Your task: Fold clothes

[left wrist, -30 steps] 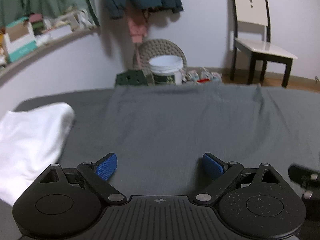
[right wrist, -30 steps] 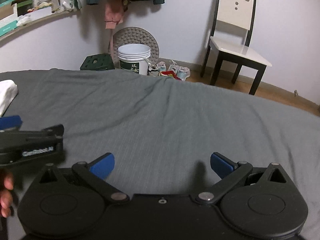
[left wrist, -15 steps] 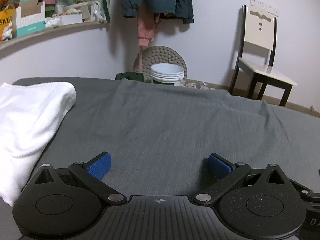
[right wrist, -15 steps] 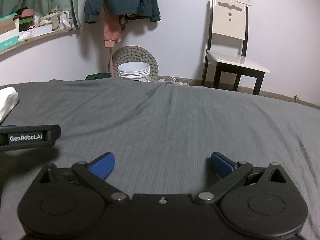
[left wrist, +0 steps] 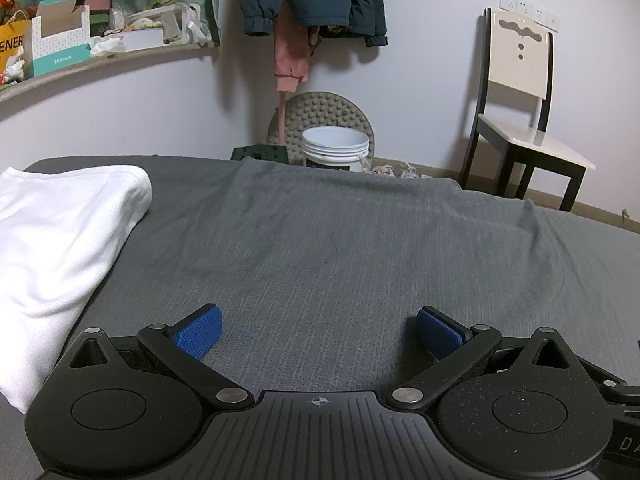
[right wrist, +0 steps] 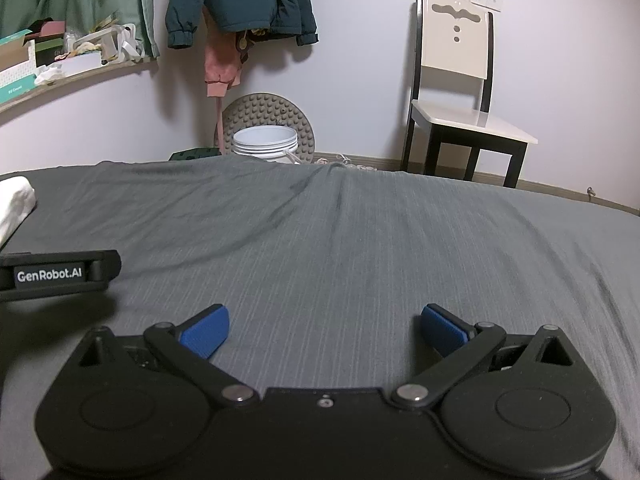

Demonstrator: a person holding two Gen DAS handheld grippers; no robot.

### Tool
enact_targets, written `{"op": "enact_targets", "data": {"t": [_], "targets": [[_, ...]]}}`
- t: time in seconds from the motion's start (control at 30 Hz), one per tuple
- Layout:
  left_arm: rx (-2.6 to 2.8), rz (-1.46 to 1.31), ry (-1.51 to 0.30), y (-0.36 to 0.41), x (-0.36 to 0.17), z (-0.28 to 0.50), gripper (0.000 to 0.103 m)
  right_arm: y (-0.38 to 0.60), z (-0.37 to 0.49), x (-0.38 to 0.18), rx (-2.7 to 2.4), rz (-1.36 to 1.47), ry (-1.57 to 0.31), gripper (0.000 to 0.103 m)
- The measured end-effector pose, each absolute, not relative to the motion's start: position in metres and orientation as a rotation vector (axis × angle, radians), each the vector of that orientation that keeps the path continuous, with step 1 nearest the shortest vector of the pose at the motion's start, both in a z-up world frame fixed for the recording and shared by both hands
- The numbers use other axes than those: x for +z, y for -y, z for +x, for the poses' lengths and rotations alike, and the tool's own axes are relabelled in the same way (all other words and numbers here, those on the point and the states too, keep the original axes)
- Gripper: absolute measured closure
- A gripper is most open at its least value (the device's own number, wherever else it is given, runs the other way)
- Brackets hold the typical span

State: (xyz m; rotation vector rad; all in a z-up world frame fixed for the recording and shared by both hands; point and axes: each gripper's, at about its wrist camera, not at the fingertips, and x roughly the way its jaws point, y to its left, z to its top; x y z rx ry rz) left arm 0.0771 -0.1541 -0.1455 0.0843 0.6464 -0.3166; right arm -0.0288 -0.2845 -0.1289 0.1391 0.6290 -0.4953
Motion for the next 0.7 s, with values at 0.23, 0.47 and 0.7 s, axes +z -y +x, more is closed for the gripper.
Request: {"op": "enact_targets", "data": {"t": [0.23, 0.47, 0.7], "targets": [[-0.317, 0.086, -0.644, 0.1542, -0.1464, 0.0773, 0.000, 0.2833, -0.0282, -0.1303, -0.497, 0.144, -0.626, 0.000], [-0.316, 0.088, -0.645, 0.1544, -0.1468, 0.0772, 0.000, 0.2816, -0.0263, -0.1298, -0.500, 0.148, -0.627, 0.000], [-0.316, 0.086, -0.646, 0.1545, -0.1457, 0.0770, 0.000, 0.2816, -0.0265, -0.1291, -0.501, 0.152, -0.627, 0.000]]}}
